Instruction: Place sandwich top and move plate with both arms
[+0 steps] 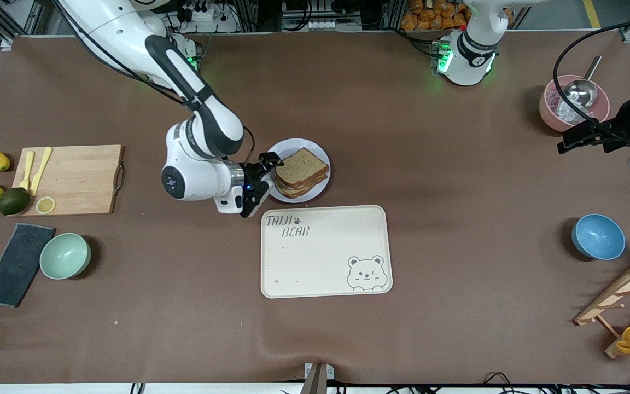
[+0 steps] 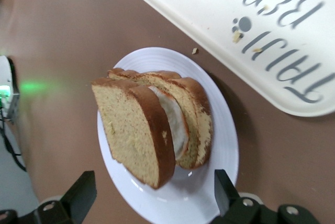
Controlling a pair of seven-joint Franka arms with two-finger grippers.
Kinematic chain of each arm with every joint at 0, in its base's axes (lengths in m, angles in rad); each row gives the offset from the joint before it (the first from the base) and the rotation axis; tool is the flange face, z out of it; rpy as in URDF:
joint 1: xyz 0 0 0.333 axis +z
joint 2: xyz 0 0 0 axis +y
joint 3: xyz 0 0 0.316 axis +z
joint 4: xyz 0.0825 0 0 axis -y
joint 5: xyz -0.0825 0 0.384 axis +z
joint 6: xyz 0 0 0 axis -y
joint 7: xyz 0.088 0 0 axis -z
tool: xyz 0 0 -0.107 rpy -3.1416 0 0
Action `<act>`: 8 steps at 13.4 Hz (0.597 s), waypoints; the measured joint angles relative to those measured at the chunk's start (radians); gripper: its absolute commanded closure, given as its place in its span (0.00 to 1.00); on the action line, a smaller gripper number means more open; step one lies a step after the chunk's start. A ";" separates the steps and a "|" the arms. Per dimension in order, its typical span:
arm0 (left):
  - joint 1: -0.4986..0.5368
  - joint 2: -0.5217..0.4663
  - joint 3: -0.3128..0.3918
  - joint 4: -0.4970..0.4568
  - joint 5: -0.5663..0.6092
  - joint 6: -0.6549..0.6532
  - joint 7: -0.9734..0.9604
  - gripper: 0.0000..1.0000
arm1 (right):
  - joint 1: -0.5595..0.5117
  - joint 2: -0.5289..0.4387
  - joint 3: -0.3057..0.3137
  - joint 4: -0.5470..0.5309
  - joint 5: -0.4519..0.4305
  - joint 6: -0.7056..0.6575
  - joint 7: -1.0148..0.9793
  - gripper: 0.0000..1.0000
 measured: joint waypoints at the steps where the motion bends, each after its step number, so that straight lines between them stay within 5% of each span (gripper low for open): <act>1: 0.000 0.000 0.000 0.000 0.000 0.000 0.000 0.00 | -0.031 -0.013 -0.003 0.012 -0.011 -0.036 -0.001 0.00; 8: -0.001 0.001 -0.005 0.000 0.000 0.002 0.000 0.00 | -0.222 -0.077 -0.008 0.061 -0.227 -0.133 -0.002 0.00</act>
